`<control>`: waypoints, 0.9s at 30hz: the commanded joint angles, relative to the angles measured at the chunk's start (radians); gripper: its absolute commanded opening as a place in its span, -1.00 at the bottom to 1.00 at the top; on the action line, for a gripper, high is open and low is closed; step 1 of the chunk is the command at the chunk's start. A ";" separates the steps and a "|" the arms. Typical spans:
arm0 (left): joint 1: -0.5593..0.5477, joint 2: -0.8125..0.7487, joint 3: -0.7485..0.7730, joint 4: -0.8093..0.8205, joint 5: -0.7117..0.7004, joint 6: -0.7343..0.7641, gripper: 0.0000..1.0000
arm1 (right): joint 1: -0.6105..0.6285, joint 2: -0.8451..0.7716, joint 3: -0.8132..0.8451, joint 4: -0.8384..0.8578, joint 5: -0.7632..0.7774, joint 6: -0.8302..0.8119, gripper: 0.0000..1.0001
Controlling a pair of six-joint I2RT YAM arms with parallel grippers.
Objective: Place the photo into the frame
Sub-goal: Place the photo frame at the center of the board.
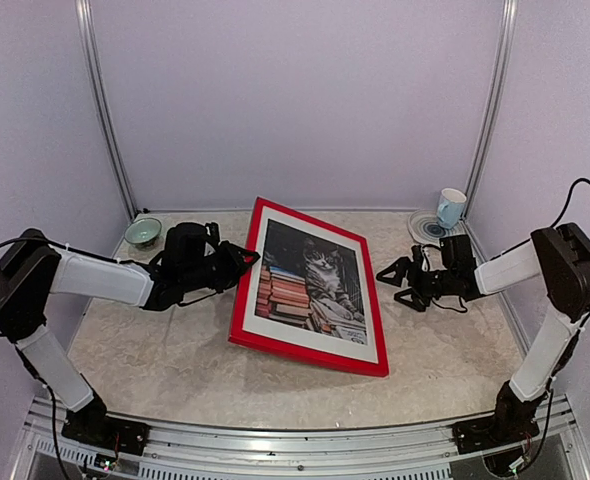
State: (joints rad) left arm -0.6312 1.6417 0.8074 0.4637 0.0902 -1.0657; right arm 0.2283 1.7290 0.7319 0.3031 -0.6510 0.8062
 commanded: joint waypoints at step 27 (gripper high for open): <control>-0.032 0.208 -0.015 0.155 0.060 0.077 0.02 | 0.048 0.085 -0.009 0.070 -0.030 0.010 0.98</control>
State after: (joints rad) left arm -0.6628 1.8591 0.7883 0.5320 0.1326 -1.0054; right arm 0.2604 1.7908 0.7330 0.3889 -0.6773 0.8093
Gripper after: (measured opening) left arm 0.488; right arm 0.991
